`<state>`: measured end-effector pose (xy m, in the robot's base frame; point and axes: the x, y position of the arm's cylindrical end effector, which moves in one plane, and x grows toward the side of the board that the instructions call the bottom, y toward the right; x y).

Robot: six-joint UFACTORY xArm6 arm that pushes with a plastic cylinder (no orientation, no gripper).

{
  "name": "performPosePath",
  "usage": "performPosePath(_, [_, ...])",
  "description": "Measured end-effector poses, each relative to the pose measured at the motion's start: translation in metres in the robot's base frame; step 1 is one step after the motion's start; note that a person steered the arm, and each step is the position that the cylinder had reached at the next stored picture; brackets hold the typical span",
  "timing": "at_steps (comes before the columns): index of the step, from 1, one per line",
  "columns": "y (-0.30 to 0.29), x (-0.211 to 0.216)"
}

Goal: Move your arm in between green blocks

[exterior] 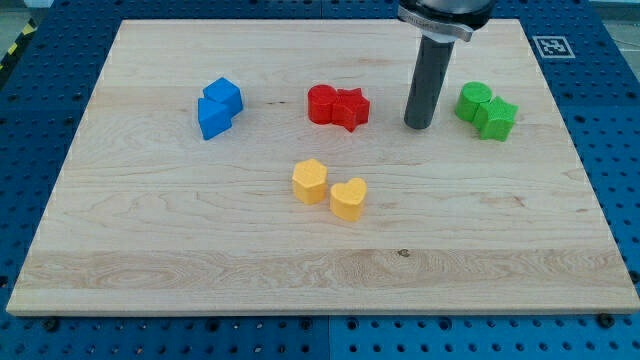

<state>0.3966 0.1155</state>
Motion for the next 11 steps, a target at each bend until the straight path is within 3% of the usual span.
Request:
performPosePath(5, [0.067, 0.0])
performPosePath(8, [0.077, -0.033])
performPosePath(11, [0.109, -0.033])
